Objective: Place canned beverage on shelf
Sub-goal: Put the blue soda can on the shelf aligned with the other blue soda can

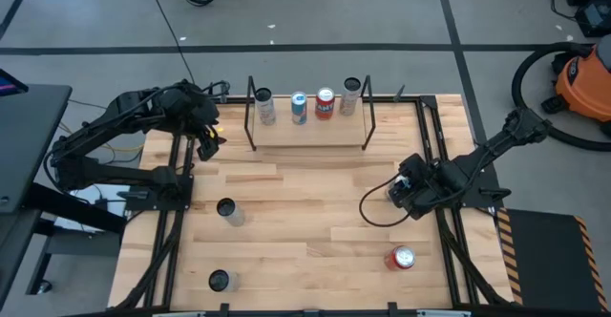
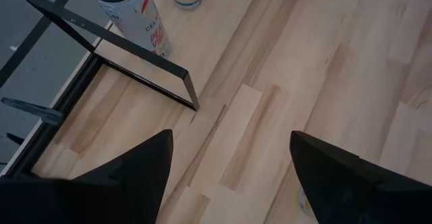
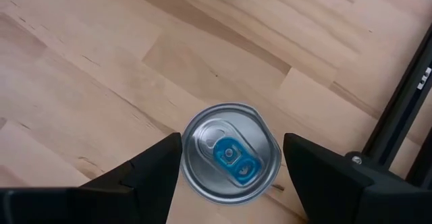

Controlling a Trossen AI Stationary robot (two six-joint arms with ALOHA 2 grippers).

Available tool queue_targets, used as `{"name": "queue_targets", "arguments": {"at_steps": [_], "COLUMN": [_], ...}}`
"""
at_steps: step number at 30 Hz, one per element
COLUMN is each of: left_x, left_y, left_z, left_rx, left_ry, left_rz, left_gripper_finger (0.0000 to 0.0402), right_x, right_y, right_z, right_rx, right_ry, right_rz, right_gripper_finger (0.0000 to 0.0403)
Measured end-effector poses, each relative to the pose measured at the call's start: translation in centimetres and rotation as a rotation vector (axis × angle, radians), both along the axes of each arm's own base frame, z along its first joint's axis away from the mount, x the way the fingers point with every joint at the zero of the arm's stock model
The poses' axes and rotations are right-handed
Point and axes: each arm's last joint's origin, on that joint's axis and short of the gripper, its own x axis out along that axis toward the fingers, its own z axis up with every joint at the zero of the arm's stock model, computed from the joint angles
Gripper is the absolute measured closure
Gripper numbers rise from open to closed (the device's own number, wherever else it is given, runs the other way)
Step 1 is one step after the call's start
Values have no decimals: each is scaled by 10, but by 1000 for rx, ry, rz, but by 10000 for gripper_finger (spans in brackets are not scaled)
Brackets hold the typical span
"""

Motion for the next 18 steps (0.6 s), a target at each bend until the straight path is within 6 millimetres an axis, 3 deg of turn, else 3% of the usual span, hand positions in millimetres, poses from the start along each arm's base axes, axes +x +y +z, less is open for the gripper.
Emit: {"name": "queue_targets", "arguments": {"at_steps": [18], "left_x": [2], "left_y": [1], "left_z": [2], "left_rx": [13], "left_ry": [-28], "left_rz": [-1], "left_gripper_finger": [102], "right_x": [1], "right_y": [1], "right_z": [0], "right_rx": [5], "right_ry": [11], "right_rz": [26], "right_gripper_finger": [124]}}
